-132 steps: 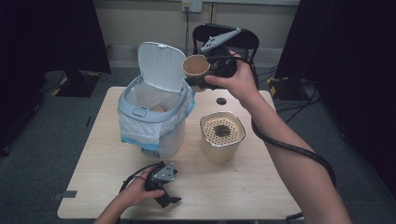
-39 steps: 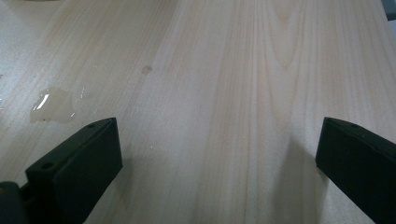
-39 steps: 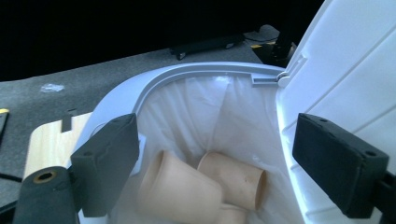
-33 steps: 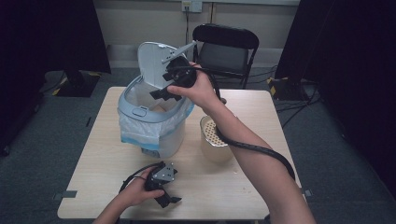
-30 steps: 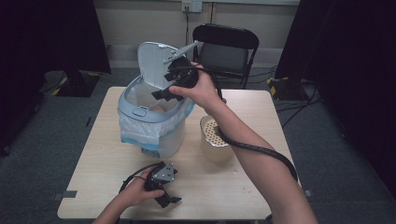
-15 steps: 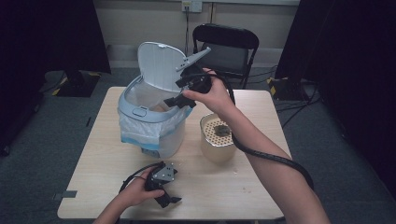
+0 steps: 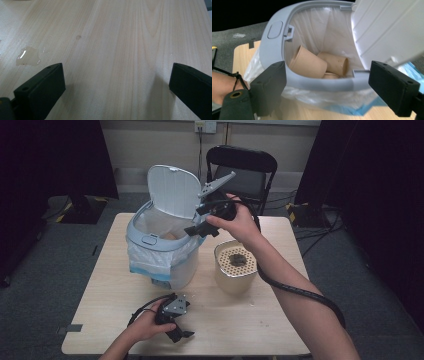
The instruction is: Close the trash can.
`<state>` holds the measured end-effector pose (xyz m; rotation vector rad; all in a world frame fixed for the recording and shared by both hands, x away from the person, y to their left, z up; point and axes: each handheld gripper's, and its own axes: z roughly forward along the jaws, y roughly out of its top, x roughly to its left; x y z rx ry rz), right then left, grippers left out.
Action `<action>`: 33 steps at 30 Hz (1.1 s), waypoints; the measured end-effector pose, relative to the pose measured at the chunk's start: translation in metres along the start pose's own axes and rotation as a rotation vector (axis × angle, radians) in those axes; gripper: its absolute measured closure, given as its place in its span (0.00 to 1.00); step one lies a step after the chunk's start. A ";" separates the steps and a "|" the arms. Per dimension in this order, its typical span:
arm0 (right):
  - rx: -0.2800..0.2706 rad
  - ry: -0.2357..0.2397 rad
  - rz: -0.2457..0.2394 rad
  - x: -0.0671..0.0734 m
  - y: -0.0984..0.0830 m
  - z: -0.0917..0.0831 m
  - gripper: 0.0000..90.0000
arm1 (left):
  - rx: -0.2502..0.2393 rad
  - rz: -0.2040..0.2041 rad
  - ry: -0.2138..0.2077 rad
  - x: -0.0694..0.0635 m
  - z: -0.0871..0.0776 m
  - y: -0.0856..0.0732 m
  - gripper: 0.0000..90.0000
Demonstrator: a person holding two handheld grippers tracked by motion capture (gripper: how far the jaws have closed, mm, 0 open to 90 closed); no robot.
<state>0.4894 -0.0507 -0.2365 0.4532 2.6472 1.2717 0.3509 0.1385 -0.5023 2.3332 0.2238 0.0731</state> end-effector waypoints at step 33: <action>-0.012 -0.052 0.064 -0.043 0.000 0.002 0.16 | 0.002 0.002 0.000 0.000 0.000 0.000 0.00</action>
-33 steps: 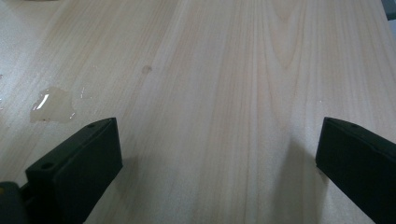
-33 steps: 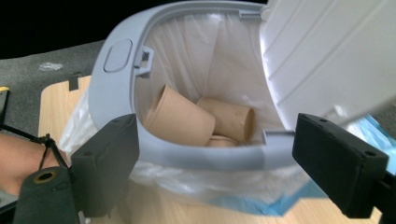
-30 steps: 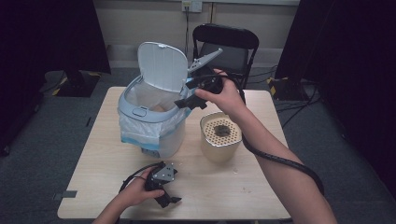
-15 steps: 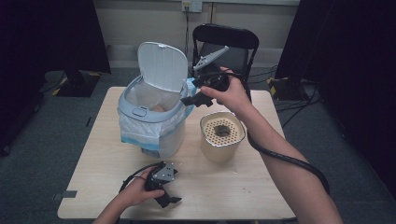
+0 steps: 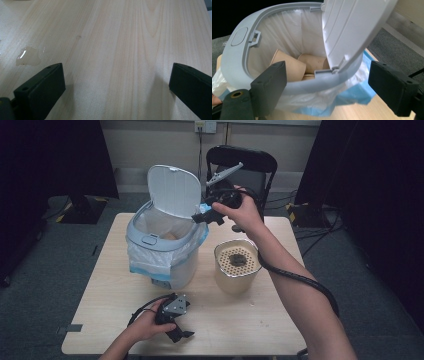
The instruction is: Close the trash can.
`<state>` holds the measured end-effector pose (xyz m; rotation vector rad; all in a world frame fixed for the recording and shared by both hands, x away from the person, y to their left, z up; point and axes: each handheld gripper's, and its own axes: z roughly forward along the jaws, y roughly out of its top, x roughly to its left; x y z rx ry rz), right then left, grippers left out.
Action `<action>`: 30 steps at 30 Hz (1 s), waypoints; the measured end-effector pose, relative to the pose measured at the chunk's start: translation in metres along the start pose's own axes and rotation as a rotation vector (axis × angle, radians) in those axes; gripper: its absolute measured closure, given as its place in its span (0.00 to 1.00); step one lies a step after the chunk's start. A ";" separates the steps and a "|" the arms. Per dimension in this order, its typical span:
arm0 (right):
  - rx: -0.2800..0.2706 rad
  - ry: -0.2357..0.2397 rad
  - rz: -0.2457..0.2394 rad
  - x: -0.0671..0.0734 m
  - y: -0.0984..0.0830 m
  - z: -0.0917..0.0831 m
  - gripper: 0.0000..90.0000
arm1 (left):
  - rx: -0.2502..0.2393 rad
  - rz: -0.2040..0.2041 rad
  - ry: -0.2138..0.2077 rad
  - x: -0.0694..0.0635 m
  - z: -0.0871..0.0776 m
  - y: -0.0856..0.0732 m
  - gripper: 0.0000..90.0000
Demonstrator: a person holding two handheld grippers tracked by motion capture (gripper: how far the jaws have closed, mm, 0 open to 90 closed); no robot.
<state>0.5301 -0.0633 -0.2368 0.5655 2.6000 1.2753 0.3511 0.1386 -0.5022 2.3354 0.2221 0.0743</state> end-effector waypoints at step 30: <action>-0.004 0.023 -0.088 0.023 0.021 0.006 0.16 | 0.002 -0.001 0.000 0.000 0.000 0.000 0.00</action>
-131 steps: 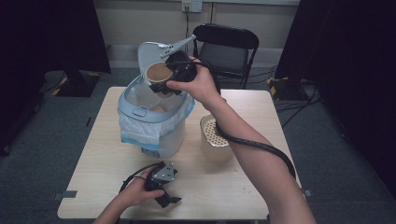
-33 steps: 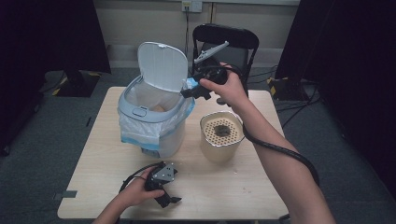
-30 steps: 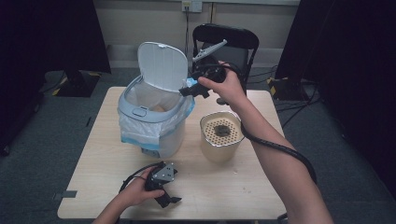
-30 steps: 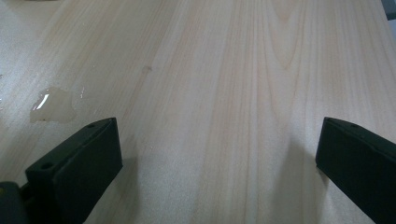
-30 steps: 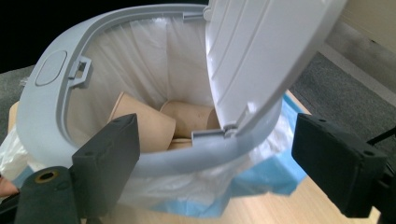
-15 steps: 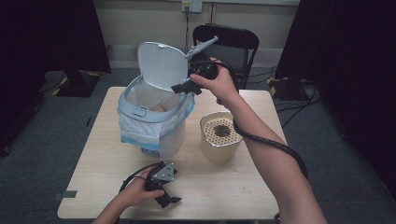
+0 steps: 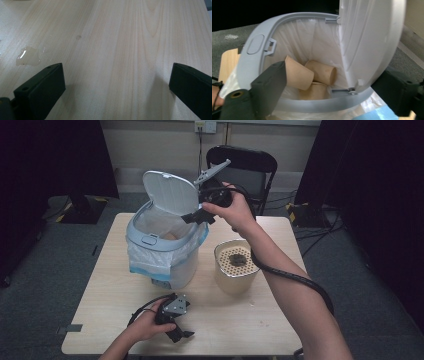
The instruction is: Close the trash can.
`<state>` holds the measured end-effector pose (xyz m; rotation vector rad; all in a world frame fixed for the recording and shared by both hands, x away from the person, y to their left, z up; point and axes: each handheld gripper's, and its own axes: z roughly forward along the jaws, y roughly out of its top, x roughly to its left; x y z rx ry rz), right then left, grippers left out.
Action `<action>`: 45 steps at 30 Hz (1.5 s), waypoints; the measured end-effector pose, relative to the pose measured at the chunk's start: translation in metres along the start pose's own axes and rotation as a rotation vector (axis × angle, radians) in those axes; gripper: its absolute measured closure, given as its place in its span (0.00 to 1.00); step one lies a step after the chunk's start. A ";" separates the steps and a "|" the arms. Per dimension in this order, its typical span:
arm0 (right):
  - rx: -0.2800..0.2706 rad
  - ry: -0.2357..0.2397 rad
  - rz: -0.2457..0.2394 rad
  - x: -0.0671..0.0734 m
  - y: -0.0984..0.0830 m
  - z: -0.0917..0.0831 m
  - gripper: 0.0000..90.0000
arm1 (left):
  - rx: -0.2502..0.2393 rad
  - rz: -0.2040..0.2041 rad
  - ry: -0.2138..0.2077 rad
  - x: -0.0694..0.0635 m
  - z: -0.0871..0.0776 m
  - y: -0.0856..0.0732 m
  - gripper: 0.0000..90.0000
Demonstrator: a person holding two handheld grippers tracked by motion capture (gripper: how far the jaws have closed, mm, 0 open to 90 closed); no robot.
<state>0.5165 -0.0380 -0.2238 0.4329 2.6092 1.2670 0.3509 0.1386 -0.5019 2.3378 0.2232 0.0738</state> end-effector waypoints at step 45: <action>-0.010 0.146 -0.037 0.042 0.003 0.022 0.16 | -0.005 -0.008 0.004 -0.001 0.000 0.000 0.00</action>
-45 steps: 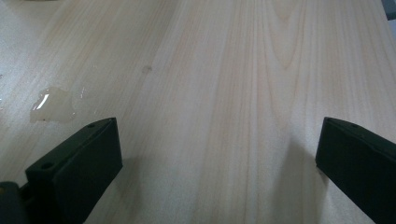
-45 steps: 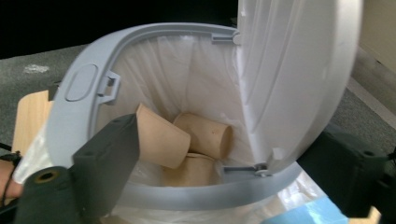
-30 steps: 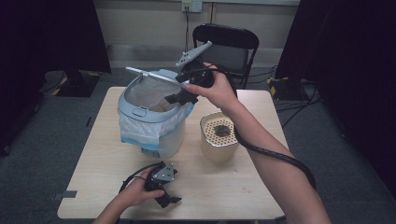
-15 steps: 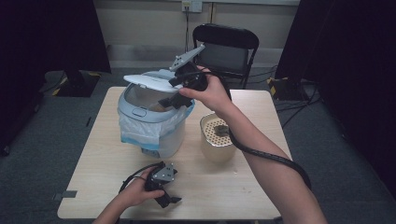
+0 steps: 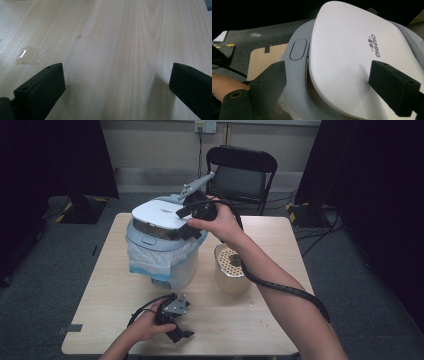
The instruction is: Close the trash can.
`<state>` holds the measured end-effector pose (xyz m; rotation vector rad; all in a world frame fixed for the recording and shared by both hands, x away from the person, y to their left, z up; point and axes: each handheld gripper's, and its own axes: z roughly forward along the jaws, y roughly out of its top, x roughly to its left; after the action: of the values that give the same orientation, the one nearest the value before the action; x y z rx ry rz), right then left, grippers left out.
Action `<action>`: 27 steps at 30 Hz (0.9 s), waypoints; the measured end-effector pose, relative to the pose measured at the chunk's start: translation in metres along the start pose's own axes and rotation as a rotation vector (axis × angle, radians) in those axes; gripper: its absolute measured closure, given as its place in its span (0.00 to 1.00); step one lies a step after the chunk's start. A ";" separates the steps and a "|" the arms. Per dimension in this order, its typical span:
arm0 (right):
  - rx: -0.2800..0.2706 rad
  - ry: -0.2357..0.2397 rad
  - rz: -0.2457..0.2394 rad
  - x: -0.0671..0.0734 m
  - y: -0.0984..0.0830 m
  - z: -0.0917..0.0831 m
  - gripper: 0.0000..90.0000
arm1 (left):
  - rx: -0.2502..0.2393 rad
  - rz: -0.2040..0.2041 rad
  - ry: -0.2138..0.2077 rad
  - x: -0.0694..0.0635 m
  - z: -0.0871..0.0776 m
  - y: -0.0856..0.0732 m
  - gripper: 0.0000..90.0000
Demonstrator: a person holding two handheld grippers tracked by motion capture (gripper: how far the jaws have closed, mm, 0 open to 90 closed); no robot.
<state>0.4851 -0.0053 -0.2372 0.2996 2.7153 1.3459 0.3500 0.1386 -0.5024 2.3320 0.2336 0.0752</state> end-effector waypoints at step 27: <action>0.003 0.025 0.017 0.000 0.000 0.017 0.57 | 0.004 0.001 0.000 0.000 0.000 0.000 0.00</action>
<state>0.4877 0.0082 -0.2479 0.3085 2.7413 1.3589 0.3500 0.1387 -0.5020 2.3363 0.2330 0.0758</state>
